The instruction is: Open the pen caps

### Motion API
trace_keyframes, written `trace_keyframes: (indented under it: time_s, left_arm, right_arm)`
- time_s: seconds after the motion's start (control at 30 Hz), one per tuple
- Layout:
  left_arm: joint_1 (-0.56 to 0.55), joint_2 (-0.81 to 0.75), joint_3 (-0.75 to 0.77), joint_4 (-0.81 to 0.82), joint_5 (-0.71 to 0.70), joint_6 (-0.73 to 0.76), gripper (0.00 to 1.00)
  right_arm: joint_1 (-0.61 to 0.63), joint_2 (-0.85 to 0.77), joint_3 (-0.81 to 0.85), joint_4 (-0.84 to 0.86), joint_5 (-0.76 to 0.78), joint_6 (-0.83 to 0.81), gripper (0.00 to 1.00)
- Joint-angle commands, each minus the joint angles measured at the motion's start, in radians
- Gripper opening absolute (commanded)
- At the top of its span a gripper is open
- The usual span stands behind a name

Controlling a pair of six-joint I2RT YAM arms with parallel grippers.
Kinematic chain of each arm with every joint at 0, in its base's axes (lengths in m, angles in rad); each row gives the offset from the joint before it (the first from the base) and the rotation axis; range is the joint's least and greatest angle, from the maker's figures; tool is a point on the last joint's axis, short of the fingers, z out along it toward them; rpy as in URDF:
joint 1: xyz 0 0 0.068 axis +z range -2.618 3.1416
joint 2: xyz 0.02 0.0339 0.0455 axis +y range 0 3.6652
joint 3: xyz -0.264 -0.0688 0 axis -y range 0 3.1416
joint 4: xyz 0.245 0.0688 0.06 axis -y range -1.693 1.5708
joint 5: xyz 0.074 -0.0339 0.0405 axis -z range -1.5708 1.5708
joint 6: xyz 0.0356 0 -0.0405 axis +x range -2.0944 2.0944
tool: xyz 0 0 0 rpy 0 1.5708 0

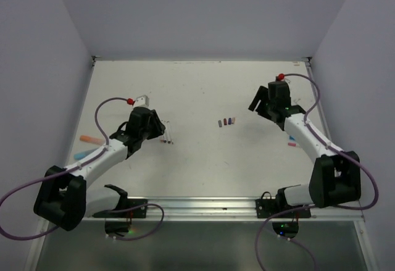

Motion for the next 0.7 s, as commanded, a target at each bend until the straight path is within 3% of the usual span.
trace_keyframes:
  time_s: [0.0, 0.2, 0.3, 0.67]
  left_arm:
    - [0.007, -0.065, 0.042, -0.037, 0.043, -0.024, 0.42]
    - [0.006, -0.144, 0.001, -0.017, 0.120, -0.059, 0.43]
    - [0.006, -0.160, -0.005, -0.021, 0.153, -0.077, 0.43]
    - [-0.005, -0.171, -0.034, -0.012, 0.192, -0.076, 0.43]
  right_arm:
    - [-0.061, -0.085, -0.002, -0.151, 0.214, 0.097, 0.72]
    - [-0.191, -0.028, 0.041, -0.336, 0.248, 0.258, 0.71]
    - [-0.273, -0.064, -0.030, -0.320, 0.190, 0.290, 0.66]
    - [-0.498, -0.238, -0.214, -0.345, 0.250, 0.289, 0.59]
